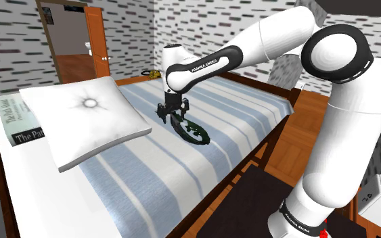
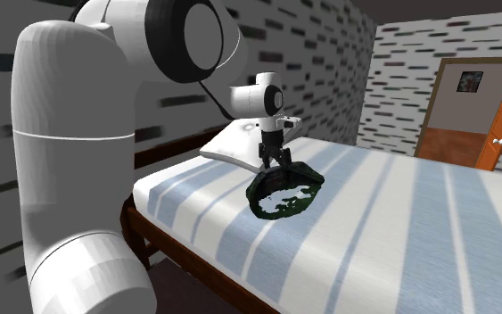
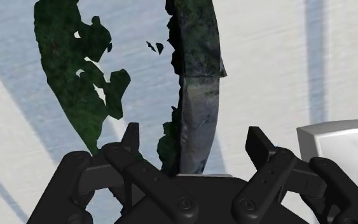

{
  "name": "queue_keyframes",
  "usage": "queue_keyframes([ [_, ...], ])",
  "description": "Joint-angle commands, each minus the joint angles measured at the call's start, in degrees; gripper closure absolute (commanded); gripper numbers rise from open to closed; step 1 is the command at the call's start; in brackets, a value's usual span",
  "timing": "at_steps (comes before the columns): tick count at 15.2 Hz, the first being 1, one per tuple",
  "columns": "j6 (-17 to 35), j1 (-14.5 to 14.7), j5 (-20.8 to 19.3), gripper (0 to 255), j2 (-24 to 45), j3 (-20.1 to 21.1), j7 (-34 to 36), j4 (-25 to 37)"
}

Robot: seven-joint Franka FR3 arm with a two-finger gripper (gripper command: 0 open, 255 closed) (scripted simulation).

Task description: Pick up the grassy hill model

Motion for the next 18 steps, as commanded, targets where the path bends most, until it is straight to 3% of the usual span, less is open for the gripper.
queue_keyframes([
  [1,0.14,0.01,-0.06,255,0.13,-0.01,0.05,0.02],
  [10,0.19,-0.01,-0.06,255,0.11,-0.02,0.03,-0.05],
  [18,-5.30,-0.11,1.09,255,-2.08,0.22,-1.19,3.42],
])
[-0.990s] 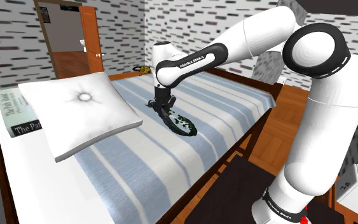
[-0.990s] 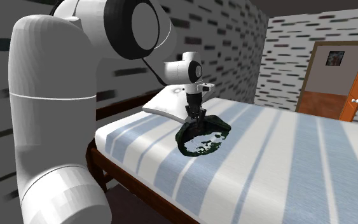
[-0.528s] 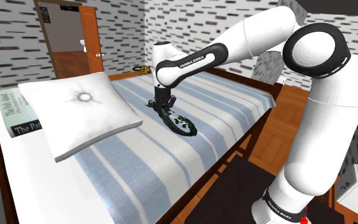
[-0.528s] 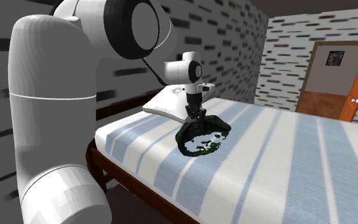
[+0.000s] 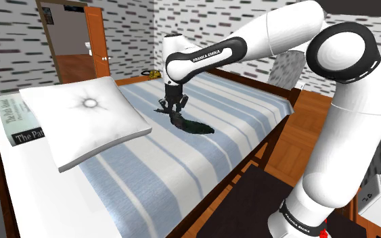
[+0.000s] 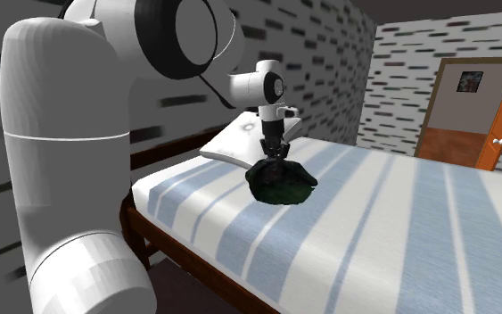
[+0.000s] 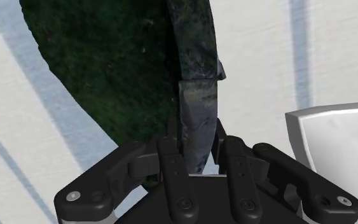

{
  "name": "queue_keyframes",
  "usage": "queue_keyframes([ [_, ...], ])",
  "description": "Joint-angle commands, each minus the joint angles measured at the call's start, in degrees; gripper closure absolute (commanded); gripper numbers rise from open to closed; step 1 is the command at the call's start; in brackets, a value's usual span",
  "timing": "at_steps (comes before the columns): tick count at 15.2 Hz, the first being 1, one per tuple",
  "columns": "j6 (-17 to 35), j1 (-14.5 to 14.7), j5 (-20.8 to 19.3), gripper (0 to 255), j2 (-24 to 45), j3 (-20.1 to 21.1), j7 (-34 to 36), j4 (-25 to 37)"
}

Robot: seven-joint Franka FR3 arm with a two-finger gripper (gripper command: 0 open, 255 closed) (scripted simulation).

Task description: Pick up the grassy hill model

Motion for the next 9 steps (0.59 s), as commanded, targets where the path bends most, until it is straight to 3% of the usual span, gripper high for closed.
queue_keyframes([
  [1,-1.50,0.00,0.24,255,-0.45,0.05,-0.29,1.10],
  [9,-5.88,-0.01,0.85,255,-1.58,0.17,-1.06,4.45],
])
